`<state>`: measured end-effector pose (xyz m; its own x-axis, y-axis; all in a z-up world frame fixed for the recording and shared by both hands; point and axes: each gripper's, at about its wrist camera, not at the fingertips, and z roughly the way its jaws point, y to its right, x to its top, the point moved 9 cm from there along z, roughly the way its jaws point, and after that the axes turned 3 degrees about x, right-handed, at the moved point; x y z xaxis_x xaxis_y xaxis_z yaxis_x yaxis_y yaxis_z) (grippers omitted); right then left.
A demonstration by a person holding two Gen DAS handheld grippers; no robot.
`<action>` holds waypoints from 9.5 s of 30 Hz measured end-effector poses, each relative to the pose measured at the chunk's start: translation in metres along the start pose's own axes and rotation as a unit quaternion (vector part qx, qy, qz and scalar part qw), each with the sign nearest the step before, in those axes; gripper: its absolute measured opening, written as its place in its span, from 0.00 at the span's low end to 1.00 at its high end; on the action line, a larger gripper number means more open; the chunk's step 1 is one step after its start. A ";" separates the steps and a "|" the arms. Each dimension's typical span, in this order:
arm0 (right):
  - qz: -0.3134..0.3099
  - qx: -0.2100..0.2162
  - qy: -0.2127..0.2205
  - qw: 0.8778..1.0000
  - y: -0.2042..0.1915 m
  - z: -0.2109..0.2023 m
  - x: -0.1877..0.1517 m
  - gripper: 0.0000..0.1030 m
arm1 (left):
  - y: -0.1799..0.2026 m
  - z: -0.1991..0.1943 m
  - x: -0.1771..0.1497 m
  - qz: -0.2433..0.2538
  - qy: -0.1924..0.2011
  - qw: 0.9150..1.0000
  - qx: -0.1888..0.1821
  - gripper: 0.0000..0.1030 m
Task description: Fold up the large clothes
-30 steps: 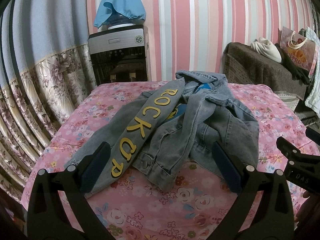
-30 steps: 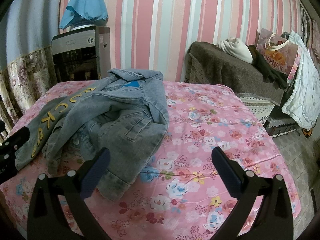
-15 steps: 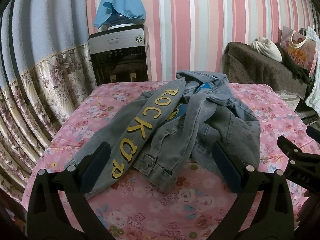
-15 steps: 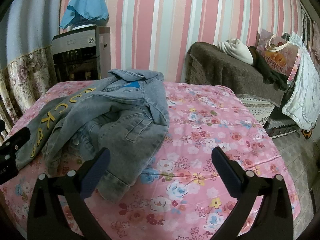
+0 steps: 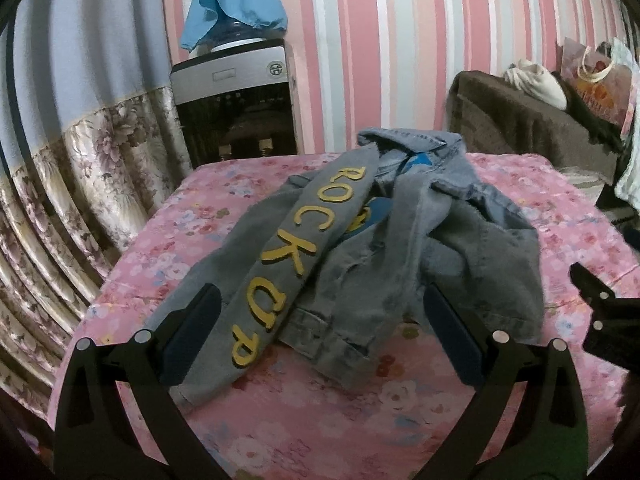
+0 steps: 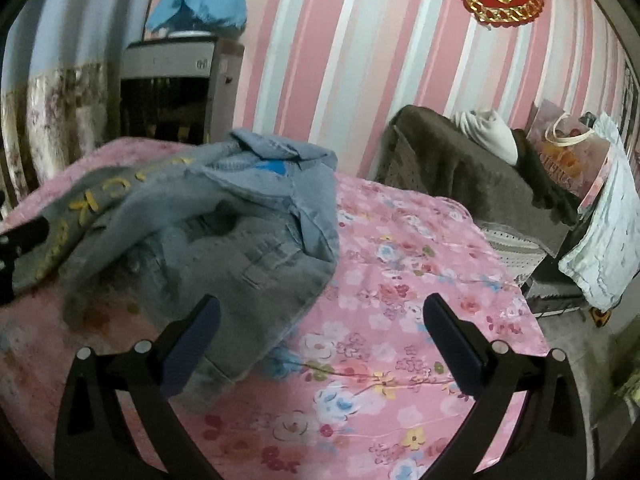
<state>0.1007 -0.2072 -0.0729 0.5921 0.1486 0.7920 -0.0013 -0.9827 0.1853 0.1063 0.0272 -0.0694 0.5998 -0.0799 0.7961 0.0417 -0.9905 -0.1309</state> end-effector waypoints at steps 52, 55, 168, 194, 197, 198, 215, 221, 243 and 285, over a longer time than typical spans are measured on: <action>0.038 0.195 -0.178 0.964 -0.050 0.132 -0.028 0.28 | -0.034 0.150 -0.032 0.059 -0.147 0.982 -0.103 0.21; 0.025 0.193 -0.150 0.969 -0.042 0.128 -0.022 0.14 | -0.040 0.151 -0.025 0.052 -0.145 0.983 -0.099 0.19; 0.052 0.185 -0.106 0.976 0.054 -0.022 -0.099 0.17 | -0.033 -0.019 -0.068 -0.022 -0.085 0.978 -0.191 0.10; -0.032 0.161 -0.037 0.986 0.059 0.069 0.028 0.62 | -0.024 0.104 0.044 0.035 -0.071 0.990 -0.117 0.71; -0.038 0.159 -0.039 0.986 0.061 0.087 0.039 0.66 | -0.017 0.129 0.064 0.045 -0.074 0.990 -0.114 0.71; -0.040 0.160 -0.040 0.985 0.061 0.093 0.043 0.67 | -0.014 0.136 0.070 0.046 -0.075 0.990 -0.114 0.71; -0.053 0.182 -0.097 0.977 0.074 0.187 0.057 0.02 | -0.001 0.254 0.105 0.091 -0.097 0.988 -0.081 0.71; 0.069 0.046 -0.087 0.993 0.190 0.227 0.097 0.00 | -0.007 0.262 0.098 0.084 -0.098 0.989 -0.074 0.71; 0.072 0.004 -0.084 0.994 0.231 0.115 0.002 0.65 | 0.013 0.185 0.090 0.110 -0.045 0.991 -0.060 0.95; 0.096 0.299 -0.088 0.945 -0.040 0.198 0.114 0.13 | 0.010 0.176 0.108 0.038 -0.029 0.996 -0.070 0.97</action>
<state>0.3275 -0.1727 -0.1052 0.7518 -0.0078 0.6594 0.3031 -0.8840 -0.3560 0.3121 0.0280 -0.0893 0.6423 -0.1531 0.7510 -0.1157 -0.9880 -0.1025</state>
